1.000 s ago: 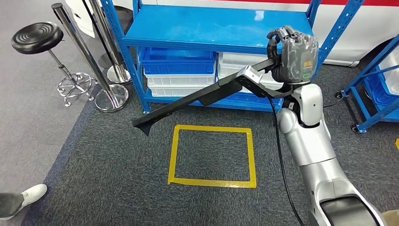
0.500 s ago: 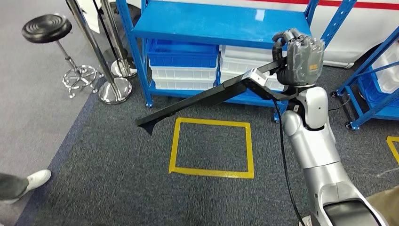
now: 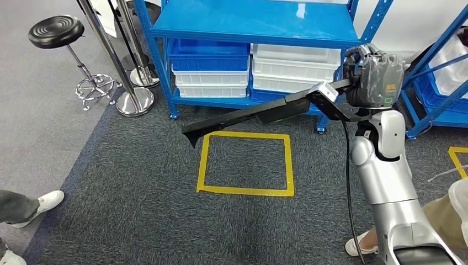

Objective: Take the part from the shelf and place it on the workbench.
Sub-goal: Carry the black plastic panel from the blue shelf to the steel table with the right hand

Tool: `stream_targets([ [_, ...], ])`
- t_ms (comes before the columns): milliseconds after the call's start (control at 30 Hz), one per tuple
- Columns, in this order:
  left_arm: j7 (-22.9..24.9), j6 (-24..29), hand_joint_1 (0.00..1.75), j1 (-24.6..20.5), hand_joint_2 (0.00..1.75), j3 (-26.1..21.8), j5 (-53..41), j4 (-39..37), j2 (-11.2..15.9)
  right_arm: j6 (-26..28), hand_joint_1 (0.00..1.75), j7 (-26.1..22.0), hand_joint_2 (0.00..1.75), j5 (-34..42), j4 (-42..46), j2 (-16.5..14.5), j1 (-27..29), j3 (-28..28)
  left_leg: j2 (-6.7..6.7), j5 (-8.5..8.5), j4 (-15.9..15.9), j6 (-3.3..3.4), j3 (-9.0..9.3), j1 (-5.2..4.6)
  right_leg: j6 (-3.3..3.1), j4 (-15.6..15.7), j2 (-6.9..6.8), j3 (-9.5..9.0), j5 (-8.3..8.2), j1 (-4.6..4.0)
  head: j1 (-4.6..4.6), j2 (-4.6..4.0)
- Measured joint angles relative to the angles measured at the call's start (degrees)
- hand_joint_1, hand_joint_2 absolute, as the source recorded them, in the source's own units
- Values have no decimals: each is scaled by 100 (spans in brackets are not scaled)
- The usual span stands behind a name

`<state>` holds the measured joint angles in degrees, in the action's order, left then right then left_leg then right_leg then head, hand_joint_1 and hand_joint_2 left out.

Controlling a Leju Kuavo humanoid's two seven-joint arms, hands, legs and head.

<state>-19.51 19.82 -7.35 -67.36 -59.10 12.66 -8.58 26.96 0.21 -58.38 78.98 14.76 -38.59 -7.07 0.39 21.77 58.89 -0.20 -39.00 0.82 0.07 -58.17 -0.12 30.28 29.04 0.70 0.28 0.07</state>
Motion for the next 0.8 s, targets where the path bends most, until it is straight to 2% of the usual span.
stream_targets([
  [33,18,13,0,9,175,0,7,0,-3,-20,175,15,175,44,-45,12,9,19,-7,234,209,-33,-93,7,-68,10,-9,96,-100,0,-2,0],
  [100,44,39,0,17,175,0,31,0,-10,-52,175,45,175,144,-160,17,3,40,-17,903,974,-78,-320,20,-180,17,-22,325,-309,-7,-2,-1],
  [133,39,46,0,15,175,0,38,0,-13,-71,175,62,175,176,-209,17,-9,43,-16,1063,1338,-82,-368,20,-185,2,-22,415,-373,-24,-2,0],
  [167,27,52,0,14,175,0,45,0,-11,-93,175,81,175,206,-255,16,-23,44,-16,1080,1572,-80,-355,19,-188,-15,-22,505,-426,-39,-1,0],
  [200,11,56,0,14,175,-1,54,0,-8,-112,175,98,175,233,-297,15,-33,45,-17,978,1627,-68,-258,16,-184,-36,-22,595,-475,-51,-2,1],
  [233,-18,60,0,15,175,-1,61,0,-3,-124,175,110,175,258,-333,15,-41,47,-18,818,1481,-44,-67,8,-174,-59,-21,679,-519,-61,-2,1],
  [267,-57,64,0,12,175,-2,70,0,2,-131,175,113,175,283,-360,14,-47,51,-20,699,1179,-7,203,-4,-161,-83,-22,747,-559,-66,-2,1],
  [300,-100,69,0,8,175,-2,79,1,8,-135,175,111,175,315,-379,16,-51,58,-19,684,762,31,534,-22,-143,-108,-23,803,-596,-78,-2,1],
  [333,-139,75,0,1,175,-2,86,1,14,-141,175,105,175,353,-391,20,-55,68,-18,743,376,62,810,-38,-118,-130,-32,840,-637,-87,-2,0],
  [367,-164,83,0,-6,175,-2,90,2,18,-152,175,91,175,406,-401,23,-60,78,-17,827,91,86,995,-54,-89,-140,-42,860,-679,-88,-2,1],
  [400,-173,90,0,-9,175,-2,91,2,20,-159,175,67,175,464,-407,27,-65,86,-15,885,-81,104,1085,-69,-56,-137,-53,871,-725,-87,-2,1],
  [467,-174,96,0,-7,175,-3,92,2,18,-161,175,-4,175,553,-418,28,-75,91,-12,809,-162,163,1061,-61,15,-126,-55,893,-776,-70,-1,0],
  [500,-174,96,0,-5,175,-3,90,2,16,-152,175,-42,175,573,-418,29,-77,91,-9,750,-184,205,1039,-48,46,-199,-43,934,-700,-62,0,1],
  [567,-174,96,0,-6,175,-4,84,2,15,-137,175,-85,175,580,-417,31,-75,92,-8,634,-210,269,954,-28,103,-689,-15,1133,-314,-31,1,0],
  [633,-172,96,0,-2,175,-4,75,2,16,-130,175,-100,175,579,-416,32,-49,93,-37,544,-198,285,828,-27,156,-1427,-10,1378,103,2,1,0],
  [667,-169,96,0,2,175,-3,72,2,16,-128,175,-102,175,577,-416,32,-35,93,-64,505,-188,277,770,-26,177,-1622,-10,1402,179,21,1,0],
  [700,-164,94,0,6,175,-3,68,1,14,-126,175,-104,175,573,-414,32,-25,93,-97,474,-174,264,720,-23,192,-1618,-8,1321,159,39,1,0],
  [733,-161,93,0,9,175,-3,64,1,10,-123,175,-104,175,567,-406,33,-23,93,-135,452,-156,248,681,-20,197,-1367,3,1113,44,56,1,0],
  [800,-156,90,0,2,175,-2,63,1,2,-120,175,-105,175,553,-385,38,-34,93,-209,423,-110,209,616,-17,179,-587,145,581,-152,79,1,0],
])
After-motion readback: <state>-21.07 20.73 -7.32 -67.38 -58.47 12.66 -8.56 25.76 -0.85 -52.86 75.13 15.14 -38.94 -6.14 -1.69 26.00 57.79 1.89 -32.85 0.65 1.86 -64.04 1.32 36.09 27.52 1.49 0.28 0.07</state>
